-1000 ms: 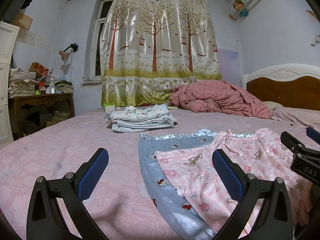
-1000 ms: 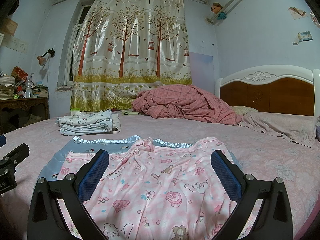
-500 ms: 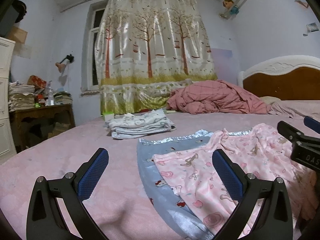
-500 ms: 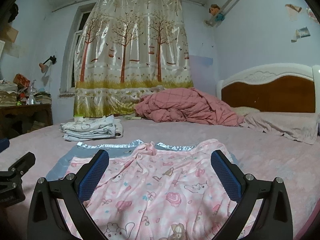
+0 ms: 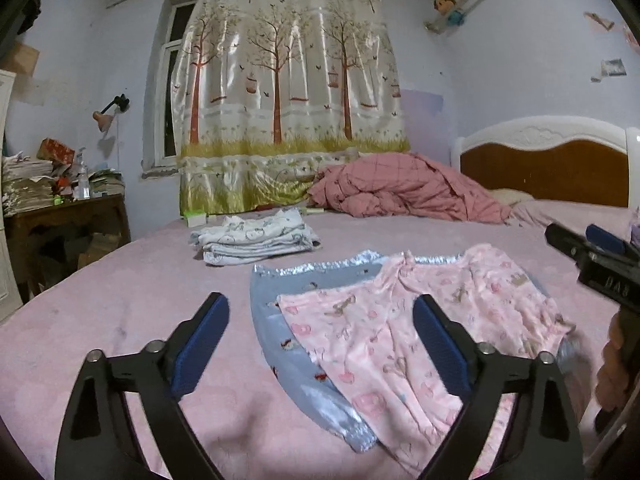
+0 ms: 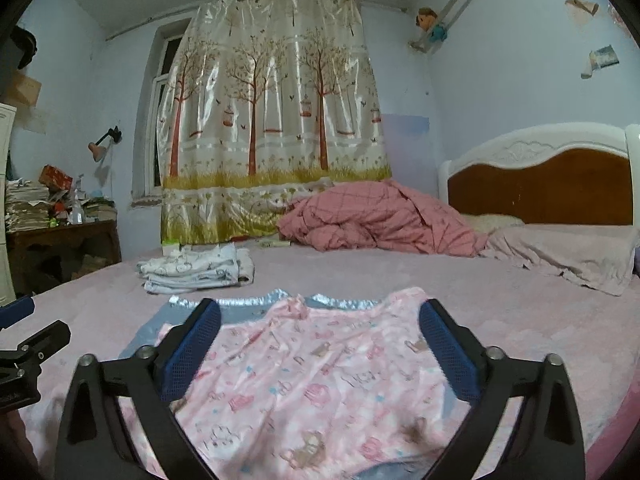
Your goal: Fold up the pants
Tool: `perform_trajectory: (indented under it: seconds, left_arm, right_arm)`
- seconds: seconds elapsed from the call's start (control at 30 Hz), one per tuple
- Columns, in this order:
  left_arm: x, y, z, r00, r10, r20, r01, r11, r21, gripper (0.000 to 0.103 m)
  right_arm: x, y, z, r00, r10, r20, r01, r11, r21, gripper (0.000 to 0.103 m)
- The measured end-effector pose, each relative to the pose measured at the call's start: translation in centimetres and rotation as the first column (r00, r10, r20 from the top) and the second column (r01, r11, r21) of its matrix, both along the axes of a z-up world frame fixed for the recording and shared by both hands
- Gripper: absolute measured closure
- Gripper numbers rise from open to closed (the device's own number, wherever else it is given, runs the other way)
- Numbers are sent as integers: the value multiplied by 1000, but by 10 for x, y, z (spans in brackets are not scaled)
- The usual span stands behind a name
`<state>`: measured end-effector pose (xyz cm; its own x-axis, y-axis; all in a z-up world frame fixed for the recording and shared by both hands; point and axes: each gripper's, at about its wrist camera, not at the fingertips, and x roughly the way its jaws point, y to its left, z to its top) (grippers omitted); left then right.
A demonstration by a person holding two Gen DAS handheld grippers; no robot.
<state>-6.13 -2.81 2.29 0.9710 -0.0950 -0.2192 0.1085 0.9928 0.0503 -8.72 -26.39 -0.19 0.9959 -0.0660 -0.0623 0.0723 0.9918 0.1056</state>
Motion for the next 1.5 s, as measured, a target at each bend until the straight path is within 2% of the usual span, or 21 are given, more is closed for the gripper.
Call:
perform_trajectory:
  seconds: [0.07, 0.2, 0.27, 0.37, 0.6, 0.7, 0.77, 0.83, 0.9, 1.0, 1.07, 1.13, 1.2, 1.3, 1.4, 1.43, 1.47, 1.5]
  left_arm:
    - [5, -3, -4, 1000, 13, -25, -12, 1000, 11, 23]
    - [30, 6, -4, 994, 5, -105, -10, 999, -45, 41]
    - [44, 15, 0, 990, 4, -142, -15, 997, -81, 52]
    - [69, 26, 7, 983, 9, -182, -27, 995, -96, 59]
    - [127, 24, 19, 973, -7, -231, 4, 1000, -12, 62]
    - [161, 23, 13, 949, -22, -315, 20, 1000, -8, 62]
    - [186, 25, 6, 922, -28, -387, 23, 1000, -18, 63]
    - [210, 27, -4, 888, -33, -458, 20, 999, -31, 66]
    - [229, 31, -15, 852, -47, -521, 17, 998, -63, 70]
    - [250, 38, -29, 808, -67, -585, 1, 994, -113, 78]
    - [258, 38, -36, 791, -88, -606, 5, 991, -136, 82]
    - [265, 36, -40, 776, -123, -619, 30, 987, -158, 82]
    - [272, 34, -42, 759, -151, -633, 48, 983, -177, 82]
    - [283, 33, -50, 731, -148, -666, 44, 984, -170, 82]
    - [287, 34, -62, 709, -156, -688, 41, 983, -181, 82]
    - [288, 33, -66, 708, -161, -688, 44, 982, -184, 86]
    - [287, 33, -67, 713, -164, -682, 48, 981, -186, 102]
    - [287, 32, -67, 718, -165, -676, 50, 981, -186, 103]
  right_arm:
    - [0, -12, -2, 999, 12, -38, -11, 1000, 27, 12]
    - [15, -25, -4, 990, 30, -139, -22, 998, 56, 33]
    - [23, -26, -3, 985, 63, -163, -53, 996, 65, 36]
    - [32, -26, 5, 982, 88, -165, -78, 995, 67, 39]
    - [79, -11, 32, 971, 138, -194, -129, 990, 58, 45]
    - [114, -4, 50, 962, 153, -227, -144, 988, 55, 45]
    - [146, 1, 60, 947, 163, -278, -157, 987, 43, 45]
    - [184, 2, 65, 920, 196, -340, -191, 980, 51, 45]
    - [224, 1, 64, 873, 240, -425, -232, 970, 72, 46]
    - [276, -5, 53, 806, 276, -524, -247, 961, 126, 56]
    - [312, -7, 41, 742, 327, -585, -269, 945, 187, 60]
    - [337, -4, 29, 700, 354, -620, -284, 935, 214, 62]
    - [356, 6, 19, 659, 391, -642, -310, 920, 241, 68]
    - [386, 20, 0, 582, 433, -688, -327, 900, 289, 68]
    - [405, 33, -18, 553, 339, -761, -268, 937, 223, 68]
    - [412, 35, -26, 550, 299, -780, -238, 951, 197, 68]
    - [415, 33, -31, 547, 287, -786, -219, 956, 196, 68]
    - [417, 31, -35, 546, 288, -787, -207, 956, 207, 68]
